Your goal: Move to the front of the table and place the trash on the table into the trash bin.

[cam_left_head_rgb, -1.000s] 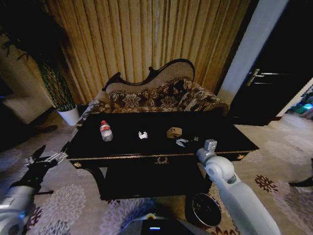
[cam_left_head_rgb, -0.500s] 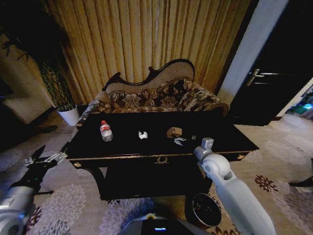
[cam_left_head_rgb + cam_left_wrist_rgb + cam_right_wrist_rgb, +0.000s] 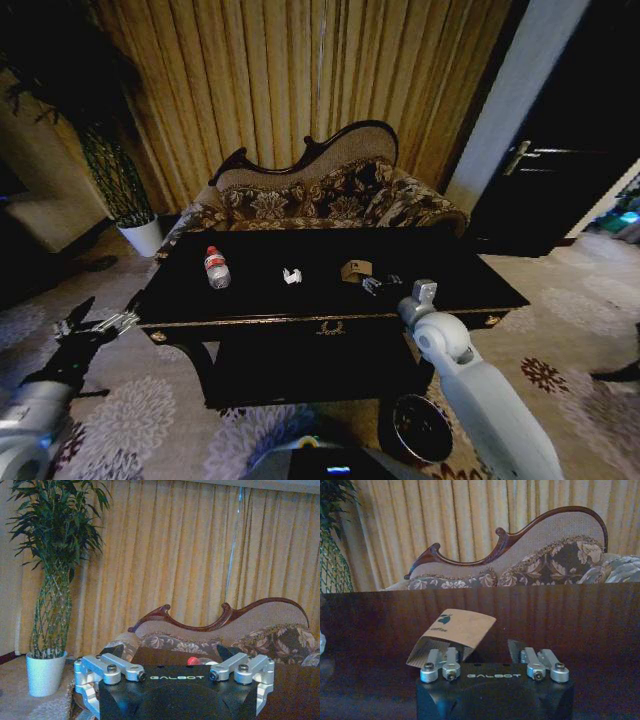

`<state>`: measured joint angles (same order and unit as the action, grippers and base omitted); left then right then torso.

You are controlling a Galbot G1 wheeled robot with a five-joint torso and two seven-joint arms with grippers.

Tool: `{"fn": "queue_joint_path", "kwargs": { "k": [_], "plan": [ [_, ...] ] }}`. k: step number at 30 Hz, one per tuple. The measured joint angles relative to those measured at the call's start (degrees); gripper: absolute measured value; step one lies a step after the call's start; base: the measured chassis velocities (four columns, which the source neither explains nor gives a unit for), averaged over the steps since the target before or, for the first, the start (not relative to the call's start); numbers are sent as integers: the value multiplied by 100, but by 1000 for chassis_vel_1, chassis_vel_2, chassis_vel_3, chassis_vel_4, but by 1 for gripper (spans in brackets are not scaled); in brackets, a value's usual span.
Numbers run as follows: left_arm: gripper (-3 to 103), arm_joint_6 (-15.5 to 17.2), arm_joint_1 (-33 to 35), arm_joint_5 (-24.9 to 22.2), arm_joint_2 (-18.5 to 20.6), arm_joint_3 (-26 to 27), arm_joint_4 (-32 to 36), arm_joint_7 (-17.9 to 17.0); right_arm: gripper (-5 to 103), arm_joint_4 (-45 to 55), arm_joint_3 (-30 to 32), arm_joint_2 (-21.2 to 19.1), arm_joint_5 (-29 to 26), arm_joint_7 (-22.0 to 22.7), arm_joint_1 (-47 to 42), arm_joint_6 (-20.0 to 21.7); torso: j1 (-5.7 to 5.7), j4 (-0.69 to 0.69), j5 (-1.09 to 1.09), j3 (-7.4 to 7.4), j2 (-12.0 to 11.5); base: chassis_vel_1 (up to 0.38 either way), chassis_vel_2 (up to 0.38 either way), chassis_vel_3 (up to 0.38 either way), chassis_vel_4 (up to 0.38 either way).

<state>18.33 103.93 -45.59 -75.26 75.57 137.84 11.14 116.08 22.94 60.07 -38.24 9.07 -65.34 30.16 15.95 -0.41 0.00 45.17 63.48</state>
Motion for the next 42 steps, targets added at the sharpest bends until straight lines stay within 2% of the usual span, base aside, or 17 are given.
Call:
{"fn": "queue_joint_path", "kwargs": {
  "k": [1,2,4,5,7,8,10,11,13,36,42],
  "plan": [
    [100,-16,5,1,0,8,-9,20,42,0,5,-3,0,0,-11,-2,0,0,0,0,0,0,0,0,0],
    [100,-16,5,1,0,8,-9,20,42,0,5,-3,0,0,-11,-2,0,0,0,0,0,0,0,0,0],
    [100,-24,10,1,2,20,-19,31,31,5,21,-8,0,-3,-30,-3,0,0,0,0,0,0,0,0,0],
    [100,-24,10,1,2,20,-19,31,31,5,21,-8,0,-3,-30,-3,0,0,0,0,0,0,0,0,0],
    [100,-25,16,1,5,26,-27,59,21,42,36,-12,0,-8,-82,-8,0,0,0,0,0,0,0,0,0],
    [100,-25,16,1,5,26,-27,59,21,42,36,-12,0,-8,-82,-8,0,0,0,0,0,0,0,0,0],
    [100,-33,23,1,-2,28,-31,74,9,91,64,-12,2,-13,-149,-27,0,0,0,0,0,0,0,0,0],
    [100,-33,23,1,-2,28,-31,74,9,91,64,-12,2,-13,-149,-27,0,0,0,0,0,0,0,0,0],
    [100,-38,23,1,-7,28,-31,81,2,111,98,-3,5,-15,-196,-62,0,0,0,0,0,0,0,0,0],
    [100,-84,97,-8,-14,95,13,198,0,251,276,-29,-63,-27,-364,-200,0,0,0,0,0,0,0,0,0],
    [100,-127,105,-14,-17,86,19,199,0,361,467,-79,-73,-24,-433,-648,0,0,0,0,0,0,0,0,0]
  ]
}}
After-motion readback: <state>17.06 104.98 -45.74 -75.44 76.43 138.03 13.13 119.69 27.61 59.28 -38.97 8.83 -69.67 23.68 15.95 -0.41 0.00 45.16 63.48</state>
